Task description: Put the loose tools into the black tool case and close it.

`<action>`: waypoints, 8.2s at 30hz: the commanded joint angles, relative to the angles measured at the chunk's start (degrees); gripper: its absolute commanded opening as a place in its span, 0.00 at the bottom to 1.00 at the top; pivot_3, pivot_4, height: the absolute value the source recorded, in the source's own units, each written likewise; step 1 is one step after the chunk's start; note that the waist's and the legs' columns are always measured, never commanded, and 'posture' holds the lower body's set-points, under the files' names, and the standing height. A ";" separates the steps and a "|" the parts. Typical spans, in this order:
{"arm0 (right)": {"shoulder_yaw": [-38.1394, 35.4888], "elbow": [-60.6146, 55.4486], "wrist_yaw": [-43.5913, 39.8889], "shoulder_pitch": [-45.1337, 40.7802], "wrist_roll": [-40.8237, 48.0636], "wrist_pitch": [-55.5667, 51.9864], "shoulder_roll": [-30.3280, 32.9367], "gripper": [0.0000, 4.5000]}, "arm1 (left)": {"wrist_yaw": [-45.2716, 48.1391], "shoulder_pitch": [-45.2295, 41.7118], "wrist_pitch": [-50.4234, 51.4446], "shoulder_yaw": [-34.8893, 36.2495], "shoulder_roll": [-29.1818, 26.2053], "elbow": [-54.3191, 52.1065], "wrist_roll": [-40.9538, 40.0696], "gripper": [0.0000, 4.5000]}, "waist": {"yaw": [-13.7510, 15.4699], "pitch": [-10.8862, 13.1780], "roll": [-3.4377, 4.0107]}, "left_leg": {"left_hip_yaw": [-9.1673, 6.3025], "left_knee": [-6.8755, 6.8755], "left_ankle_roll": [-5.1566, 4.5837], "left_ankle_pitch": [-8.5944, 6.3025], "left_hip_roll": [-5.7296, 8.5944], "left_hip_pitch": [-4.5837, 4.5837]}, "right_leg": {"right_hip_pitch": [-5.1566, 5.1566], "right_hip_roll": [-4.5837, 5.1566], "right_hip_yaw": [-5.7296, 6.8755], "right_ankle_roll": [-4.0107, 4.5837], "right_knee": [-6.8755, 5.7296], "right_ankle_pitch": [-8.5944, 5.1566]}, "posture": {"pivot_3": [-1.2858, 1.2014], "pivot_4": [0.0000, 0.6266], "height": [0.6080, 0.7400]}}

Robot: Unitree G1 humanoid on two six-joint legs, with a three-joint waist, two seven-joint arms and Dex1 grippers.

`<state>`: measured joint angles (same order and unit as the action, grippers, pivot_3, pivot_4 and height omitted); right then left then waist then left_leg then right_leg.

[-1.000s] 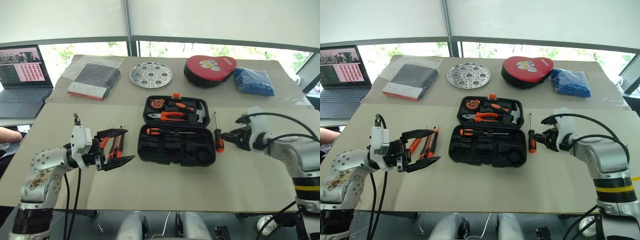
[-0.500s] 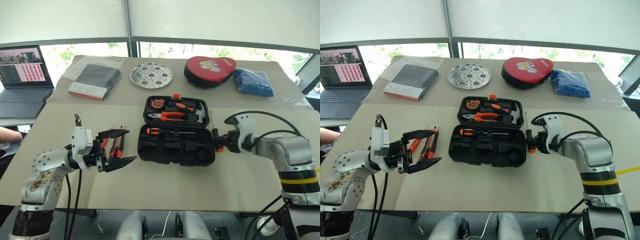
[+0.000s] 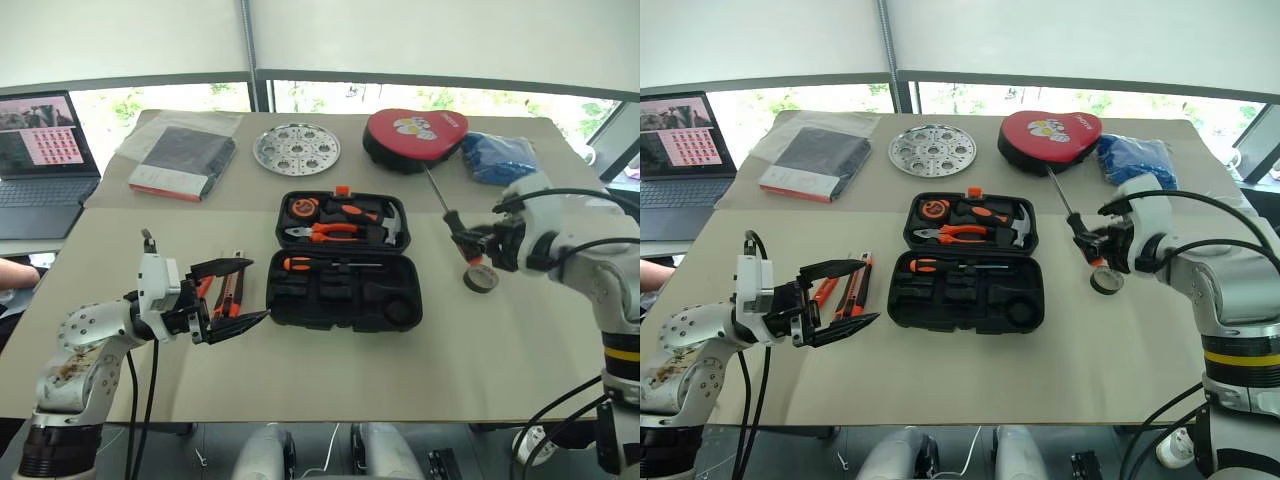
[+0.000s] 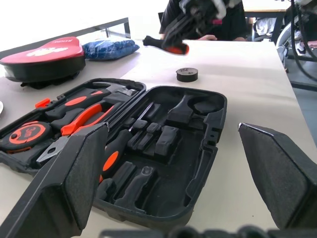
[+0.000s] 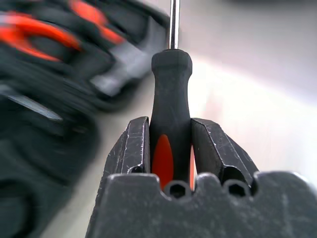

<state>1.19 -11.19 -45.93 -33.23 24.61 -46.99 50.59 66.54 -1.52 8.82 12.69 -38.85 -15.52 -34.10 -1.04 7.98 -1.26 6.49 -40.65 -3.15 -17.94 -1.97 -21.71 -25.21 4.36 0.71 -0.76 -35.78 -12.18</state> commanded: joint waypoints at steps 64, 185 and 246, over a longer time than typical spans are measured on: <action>15.52 53.59 -25.52 -12.54 -26.22 64.67 -24.99 0.00 | -3.29 9.38 -3.19 6.33 -1.02 0.32 1.00 1.00 | 0.00 0.10 -0.06 | 0.15 -0.01 0.51 0.28 -0.04 0.45 | 0.21 0.13 0.02 0.17 -0.31 -0.03 | 0.52 0.24 1.00; -10.32 -12.27 -16.61 27.46 8.07 24.28 -0.63 1.00 | 7.31 -46.82 17.44 -46.55 3.46 22.48 45.83 0.20 | 1.90 0.25 -0.54 | -0.03 -0.42 -0.15 0.05 0.22 0.13 | 0.28 0.02 -0.07 -0.07 -0.22 0.07 | 0.52 0.24 1.00; -8.50 -12.29 -16.04 27.91 8.99 22.39 -2.35 1.00 | 10.70 -51.44 19.76 -47.45 4.74 23.10 51.43 0.20 | 1.34 0.21 -0.46 | -0.09 -0.34 -0.35 -0.01 0.18 0.47 | 0.71 0.00 -0.17 -0.15 -0.09 0.04 | 0.52 0.24 1.00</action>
<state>-5.87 -21.95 -61.98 -5.34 32.77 -24.39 47.87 76.56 -53.25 28.60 -34.34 -32.20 8.29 15.56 0.30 8.19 -1.71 6.40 -40.98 -3.50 -17.95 -1.80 -21.23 -24.51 4.35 0.54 -0.91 -35.88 -12.14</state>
